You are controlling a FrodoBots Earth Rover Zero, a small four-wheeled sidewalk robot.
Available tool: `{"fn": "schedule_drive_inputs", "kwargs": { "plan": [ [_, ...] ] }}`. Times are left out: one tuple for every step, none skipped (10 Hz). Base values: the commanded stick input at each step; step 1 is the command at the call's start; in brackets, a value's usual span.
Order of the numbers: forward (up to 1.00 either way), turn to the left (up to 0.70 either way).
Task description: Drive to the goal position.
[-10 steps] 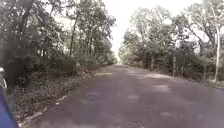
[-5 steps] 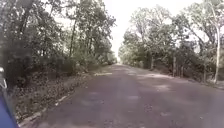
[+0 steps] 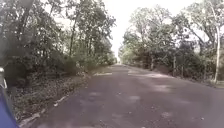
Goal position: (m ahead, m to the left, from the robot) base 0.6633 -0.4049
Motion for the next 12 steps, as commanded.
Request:
{"fn": "schedule_drive_inputs", "kwargs": {
  "plan": [
    [0.05,-0.03],
    [0.05,-0.03],
    [0.06,-0.03],
    [0.06,-0.03],
    [0.05,-0.03],
    [0.05,-0.03],
    [0.06,-0.03],
    [0.06,-0.03],
    [0.05,-0.03],
    [0.06,-0.03],
    [0.05,-0.03],
    [0.05,-0.03]
  ]
}}
